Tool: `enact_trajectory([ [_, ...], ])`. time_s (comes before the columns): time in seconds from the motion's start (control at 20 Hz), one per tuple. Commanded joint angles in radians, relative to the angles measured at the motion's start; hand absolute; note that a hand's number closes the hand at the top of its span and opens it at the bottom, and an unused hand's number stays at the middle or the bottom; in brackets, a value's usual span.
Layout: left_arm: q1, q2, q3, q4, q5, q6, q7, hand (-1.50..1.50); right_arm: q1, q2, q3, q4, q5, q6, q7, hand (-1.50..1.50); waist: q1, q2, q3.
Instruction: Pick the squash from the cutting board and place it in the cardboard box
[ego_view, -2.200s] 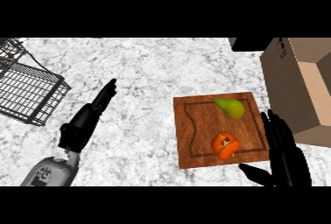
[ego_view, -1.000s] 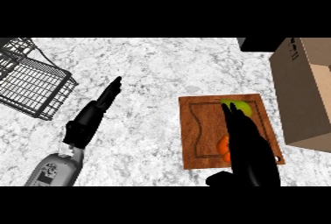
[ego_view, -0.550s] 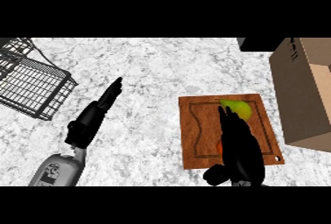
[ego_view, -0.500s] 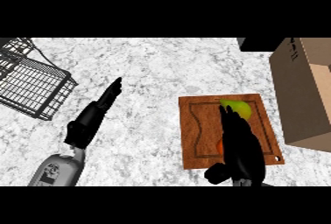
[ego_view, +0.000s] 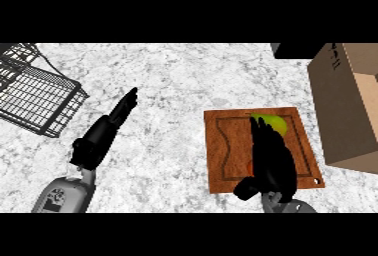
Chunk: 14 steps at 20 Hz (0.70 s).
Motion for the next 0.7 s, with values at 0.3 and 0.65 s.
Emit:
enact_trajectory([
  [0.3, 0.011, -0.079, -0.006, -0.006, -0.087, 0.014, 0.012, 0.00, 0.063, 0.023, -0.035, 0.076, 0.008, 0.008, -0.083, -1.50, -0.001, 0.000, 0.000],
  [0.65, 0.042, -0.088, 0.028, -0.014, -0.083, -0.037, -0.010, 0.00, -0.021, 0.088, -0.086, 0.195, 0.041, 0.015, -0.087, -1.50, 0.001, 0.000, 0.000],
])
